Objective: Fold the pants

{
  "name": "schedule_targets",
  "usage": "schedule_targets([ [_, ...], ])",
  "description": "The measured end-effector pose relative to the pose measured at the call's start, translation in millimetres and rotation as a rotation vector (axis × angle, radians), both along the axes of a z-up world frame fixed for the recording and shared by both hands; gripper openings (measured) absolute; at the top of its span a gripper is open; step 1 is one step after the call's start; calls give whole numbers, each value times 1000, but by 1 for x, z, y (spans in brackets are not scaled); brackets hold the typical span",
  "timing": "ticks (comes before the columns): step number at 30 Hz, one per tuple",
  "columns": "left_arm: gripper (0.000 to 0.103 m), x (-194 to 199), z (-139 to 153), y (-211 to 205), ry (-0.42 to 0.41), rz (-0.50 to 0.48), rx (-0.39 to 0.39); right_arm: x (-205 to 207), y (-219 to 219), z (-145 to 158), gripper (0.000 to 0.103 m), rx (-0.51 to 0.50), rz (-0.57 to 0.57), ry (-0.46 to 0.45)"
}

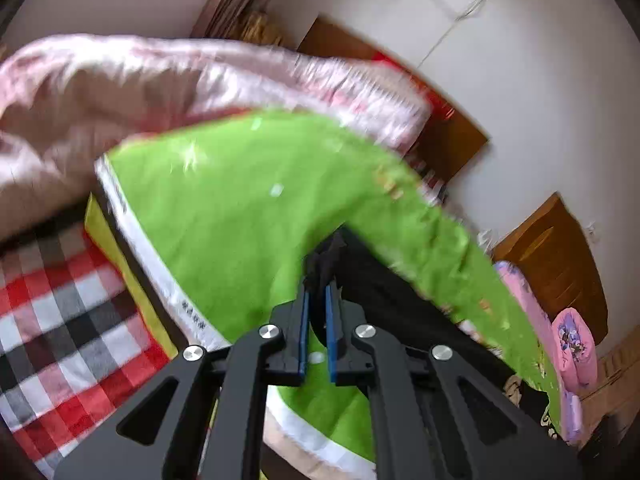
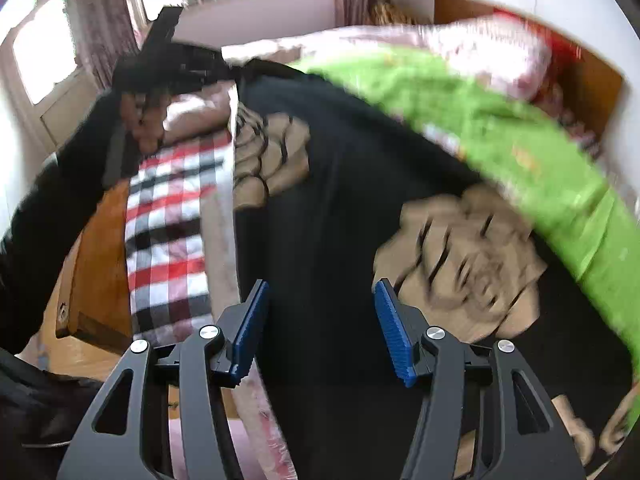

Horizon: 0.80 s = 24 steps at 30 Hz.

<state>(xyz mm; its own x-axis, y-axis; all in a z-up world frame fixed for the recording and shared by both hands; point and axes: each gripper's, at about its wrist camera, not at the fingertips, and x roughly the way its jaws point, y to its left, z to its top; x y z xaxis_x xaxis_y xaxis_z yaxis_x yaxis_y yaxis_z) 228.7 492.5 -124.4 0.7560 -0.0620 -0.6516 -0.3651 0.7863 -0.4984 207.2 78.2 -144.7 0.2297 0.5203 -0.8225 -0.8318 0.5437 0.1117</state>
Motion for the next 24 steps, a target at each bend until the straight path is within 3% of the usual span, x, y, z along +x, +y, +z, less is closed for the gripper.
schedule_targets([
  [2,9,7,-19,-1,75,-5,20,-3,-2,-6,57,20,4,-4],
  [4,17,7,-36,-5,117,-9,37,-1,-6,-5,57,29,-10,25],
  [5,31,4,-40,-5,124,4,51,0,-8,-4,57,35,-14,35],
  [6,56,-4,-38,-5,141,57,90,2,-11,0,58,47,-17,28],
  [8,72,-19,-28,-6,146,149,173,6,-16,9,58,47,-29,-3],
  [9,72,-25,-15,-11,124,189,231,9,-20,16,58,45,-48,-32],
  [11,72,-25,6,-27,62,143,273,16,-28,29,63,62,-78,-65],
  [14,72,1,31,-73,-11,-117,291,28,-42,40,64,95,-136,-83],
  [15,72,19,30,-95,8,-231,294,32,-46,40,65,85,-156,-90],
  [18,71,67,2,-129,158,-367,331,40,-57,28,69,-21,-201,-114],
  [20,70,89,-15,-135,224,-370,355,49,-73,14,70,-72,-227,-78],
  [22,73,102,-20,-129,230,-341,368,57,-98,-6,74,-151,-278,-35],
  [23,73,105,-19,-127,233,-328,366,59,-111,-11,86,-163,-297,-23],
  [24,74,109,-18,-127,239,-311,370,60,-130,-15,88,-141,-329,3],
])
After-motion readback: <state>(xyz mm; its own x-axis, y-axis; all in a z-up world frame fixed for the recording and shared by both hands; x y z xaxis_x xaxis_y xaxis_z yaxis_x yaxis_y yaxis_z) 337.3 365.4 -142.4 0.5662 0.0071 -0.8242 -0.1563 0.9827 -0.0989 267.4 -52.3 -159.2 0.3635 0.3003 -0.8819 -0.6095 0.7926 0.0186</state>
